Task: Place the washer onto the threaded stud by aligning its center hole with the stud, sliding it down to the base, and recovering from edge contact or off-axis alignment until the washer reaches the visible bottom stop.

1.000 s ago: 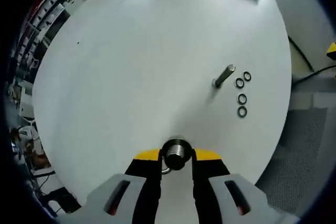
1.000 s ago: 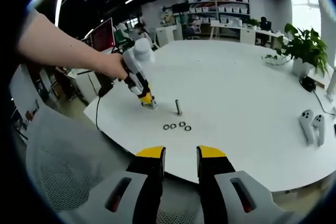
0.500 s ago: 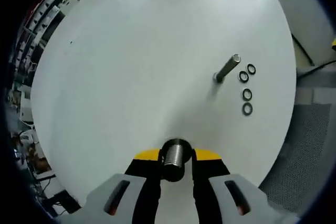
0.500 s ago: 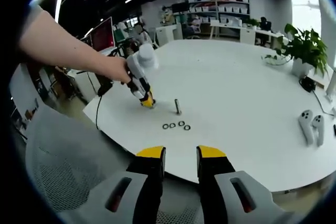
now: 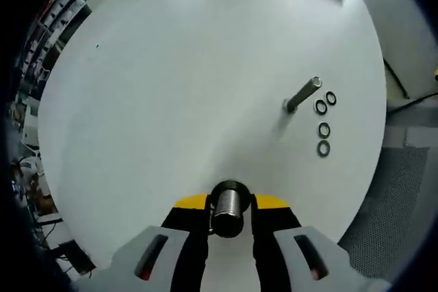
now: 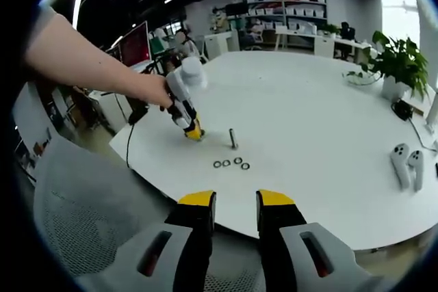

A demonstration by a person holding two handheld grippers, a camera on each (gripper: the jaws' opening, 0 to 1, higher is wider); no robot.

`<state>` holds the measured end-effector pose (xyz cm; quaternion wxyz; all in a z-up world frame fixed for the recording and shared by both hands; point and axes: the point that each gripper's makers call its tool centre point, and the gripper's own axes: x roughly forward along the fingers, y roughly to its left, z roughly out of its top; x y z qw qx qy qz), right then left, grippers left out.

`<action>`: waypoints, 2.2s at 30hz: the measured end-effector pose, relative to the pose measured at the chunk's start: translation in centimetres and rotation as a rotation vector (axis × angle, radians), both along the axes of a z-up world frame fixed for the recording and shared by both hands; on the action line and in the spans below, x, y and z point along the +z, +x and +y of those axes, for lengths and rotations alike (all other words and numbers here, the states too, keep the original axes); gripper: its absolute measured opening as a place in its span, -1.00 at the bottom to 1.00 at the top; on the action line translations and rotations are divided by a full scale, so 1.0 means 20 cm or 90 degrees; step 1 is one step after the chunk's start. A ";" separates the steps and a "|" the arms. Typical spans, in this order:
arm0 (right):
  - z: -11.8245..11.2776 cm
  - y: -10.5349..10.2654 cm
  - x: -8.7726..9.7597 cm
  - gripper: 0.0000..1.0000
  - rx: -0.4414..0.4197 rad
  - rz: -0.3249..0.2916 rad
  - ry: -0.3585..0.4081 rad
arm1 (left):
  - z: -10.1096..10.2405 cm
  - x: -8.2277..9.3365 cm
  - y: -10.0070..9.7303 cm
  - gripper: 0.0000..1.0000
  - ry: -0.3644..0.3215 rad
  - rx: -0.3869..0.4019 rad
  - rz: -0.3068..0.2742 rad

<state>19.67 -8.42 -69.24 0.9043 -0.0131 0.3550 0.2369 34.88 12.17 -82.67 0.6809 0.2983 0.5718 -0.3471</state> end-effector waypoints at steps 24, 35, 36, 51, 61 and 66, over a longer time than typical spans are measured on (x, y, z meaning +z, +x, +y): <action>0.00 0.00 -0.01 -0.48 -0.001 0.004 -0.005 | 0.23 -0.01 -0.02 -0.53 0.004 0.034 -0.007; -0.01 0.00 -0.01 -0.48 -0.002 0.005 -0.008 | 0.22 -0.04 0.00 -0.46 0.005 0.027 -0.009; -0.01 0.00 -0.01 -0.48 -0.002 0.005 -0.008 | 0.22 -0.04 0.00 -0.46 0.007 0.023 -0.009; -0.01 0.00 -0.01 -0.48 -0.002 0.006 -0.009 | 0.21 -0.06 0.01 -0.49 -0.003 0.020 0.002; -0.01 -0.01 -0.02 -0.49 0.001 0.008 -0.012 | 0.27 -0.08 -0.02 -1.00 0.012 0.013 0.005; 0.00 -0.01 -0.02 -0.49 0.004 0.009 -0.012 | 0.25 -0.04 -0.06 -0.99 -0.017 0.061 0.016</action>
